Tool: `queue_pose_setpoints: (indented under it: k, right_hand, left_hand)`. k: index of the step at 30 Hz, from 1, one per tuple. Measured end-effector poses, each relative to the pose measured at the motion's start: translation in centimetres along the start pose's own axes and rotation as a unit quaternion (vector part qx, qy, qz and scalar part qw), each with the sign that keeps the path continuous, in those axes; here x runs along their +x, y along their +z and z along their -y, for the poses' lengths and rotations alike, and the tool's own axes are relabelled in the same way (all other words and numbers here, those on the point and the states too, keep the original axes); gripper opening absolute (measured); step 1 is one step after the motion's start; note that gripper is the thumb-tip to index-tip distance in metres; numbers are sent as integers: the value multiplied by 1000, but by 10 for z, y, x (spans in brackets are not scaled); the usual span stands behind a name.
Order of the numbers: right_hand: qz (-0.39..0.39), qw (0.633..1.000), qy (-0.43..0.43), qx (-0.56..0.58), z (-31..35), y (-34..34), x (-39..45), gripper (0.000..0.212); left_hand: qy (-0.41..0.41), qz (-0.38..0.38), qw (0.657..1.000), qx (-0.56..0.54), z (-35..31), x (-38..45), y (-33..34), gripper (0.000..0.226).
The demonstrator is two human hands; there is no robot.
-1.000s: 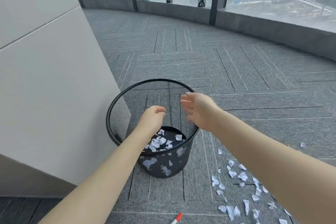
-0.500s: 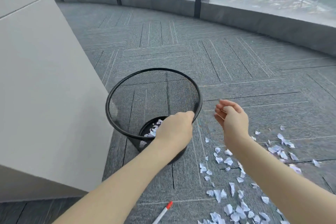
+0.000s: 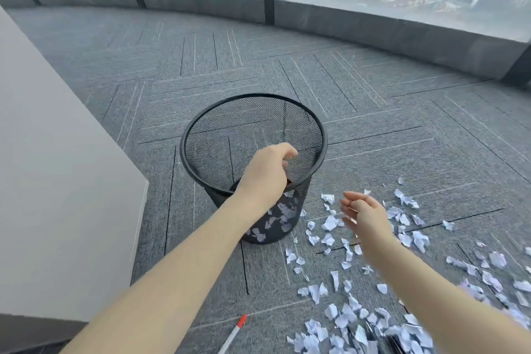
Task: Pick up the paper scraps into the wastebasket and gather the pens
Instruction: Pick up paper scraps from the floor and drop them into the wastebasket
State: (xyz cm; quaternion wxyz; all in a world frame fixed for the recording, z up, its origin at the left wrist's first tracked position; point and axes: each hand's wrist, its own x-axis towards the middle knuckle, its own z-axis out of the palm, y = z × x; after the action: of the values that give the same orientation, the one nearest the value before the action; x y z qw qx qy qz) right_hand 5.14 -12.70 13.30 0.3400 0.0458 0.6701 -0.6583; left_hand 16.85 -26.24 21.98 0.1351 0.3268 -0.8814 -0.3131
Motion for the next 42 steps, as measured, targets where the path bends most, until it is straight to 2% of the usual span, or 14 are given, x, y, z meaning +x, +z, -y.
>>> queue_pose_setpoints:
  k: [5, 8, 10, 11, 13, 14, 16, 19, 23, 25, 30, 34, 38, 42]
  right_hand:
    - [-24, 998, 45, -41, -33, -38, 24, 25]
    - [-15, 984, 47, -172, -53, -65, 31, 22]
    - [-5, 945, 9, -326, -65, -87, 32, 22]
    - [-11, 907, -16, -421, -73, -99, 32, 27]
    - [-29, 812, -30, -583, -89, -127, 30, 47]
    - [-35, 788, -16, -615, -95, -140, 29, 57]
    - [-36, 791, 46, -610, -106, -163, 28, 79]
    - [-32, 799, 102, -592, -123, -195, 36, 103]
    - [-16, 773, 96, -627, -129, -208, 42, 104]
    - [4, 762, 108, -639, -126, -207, 41, 103]
    - [38, 760, 140, -634, -120, -210, 43, 109]
    - [47, 763, 147, -628, -119, -210, 45, 114]
    - [62, 764, 150, -624, -119, -212, 46, 117]
    - [73, 770, 151, -616, -119, -215, 47, 119]
  left_hand:
    - [62, -87, 994, 23, -21, -4, 11, 55]
    - [260, -158, 952, 22, -38, -15, 29, 36]
    - [393, -83, 915, 31, -35, -27, 66, 29]
    - [406, -1, 913, 48, -30, -32, 89, 30]
    - [298, 168, 936, 84, -14, -34, 135, 38]
    - [202, 222, 949, 98, -2, -32, 153, 43]
    - [43, 278, 952, 123, 25, -19, 179, 54]
    - [-92, 282, 946, 132, 57, 6, 209, 67]
    - [-191, 233, 946, 118, 63, 23, 239, 71]
    - [-185, 187, 957, 118, 60, 14, 250, 70]
    - [-39, 169, 985, 0, 23, -11, 265, 49]
    - [-61, 79, 991, 84, 18, 48, 280, 52]
    - [-108, 206, 965, 118, 18, 84, 301, 80]
    - [66, 312, 929, 186, -4, 57, 321, 89]
